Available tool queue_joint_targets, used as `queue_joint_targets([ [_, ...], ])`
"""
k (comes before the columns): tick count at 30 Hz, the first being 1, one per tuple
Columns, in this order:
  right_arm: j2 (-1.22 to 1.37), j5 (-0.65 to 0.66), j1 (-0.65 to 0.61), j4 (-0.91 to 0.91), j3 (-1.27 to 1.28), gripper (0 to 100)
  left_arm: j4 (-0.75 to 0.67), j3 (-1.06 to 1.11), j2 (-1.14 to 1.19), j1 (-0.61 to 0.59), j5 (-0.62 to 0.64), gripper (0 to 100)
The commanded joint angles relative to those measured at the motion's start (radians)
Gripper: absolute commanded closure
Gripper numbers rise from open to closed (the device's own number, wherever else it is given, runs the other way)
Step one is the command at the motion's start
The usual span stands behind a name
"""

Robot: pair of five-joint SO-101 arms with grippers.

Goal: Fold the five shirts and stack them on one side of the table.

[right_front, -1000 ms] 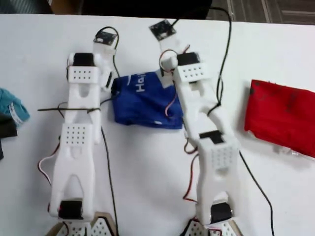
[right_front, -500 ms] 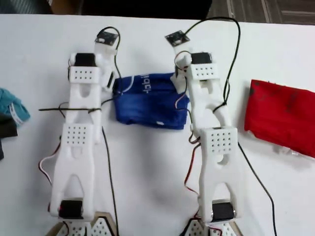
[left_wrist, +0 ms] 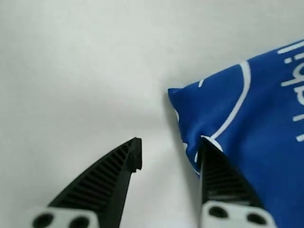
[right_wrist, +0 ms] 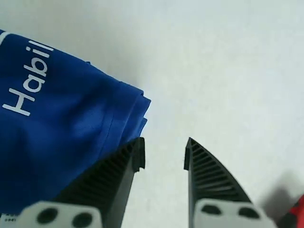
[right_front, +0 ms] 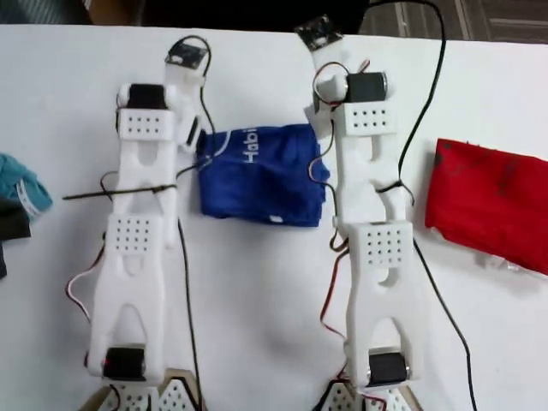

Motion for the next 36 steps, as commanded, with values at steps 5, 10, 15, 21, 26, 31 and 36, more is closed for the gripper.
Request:
queue_joint_targets([
  [5,0.048,-0.002,-0.002,-0.001,-0.018,85.4,0.021,0.615,-0.508,0.028,-0.006,79],
  [10,0.124,-0.003,-0.001,-0.03,-0.018,85.4,-0.091,1.078,-0.779,0.029,-0.009,79],
  [15,0.174,-0.003,0.005,-0.099,-0.018,85.4,-0.25,1.328,-0.957,0.083,-0.008,79],
  [21,0.177,-0.003,0.002,-0.114,-0.018,87.9,-0.457,1.491,-1.003,0.138,0.0,94],
  [26,0.179,-0.003,0.013,-0.108,-0.018,96.2,-0.517,1.552,-1.005,0.14,0.044,98],
  [31,0.176,-0.003,0.012,-0.111,-0.018,96.4,-0.52,1.552,-1.008,0.172,0.048,97],
  [36,0.148,-0.037,0.013,-0.105,-0.06,96.7,-0.502,1.55,-1.013,0.206,0.057,97],
])
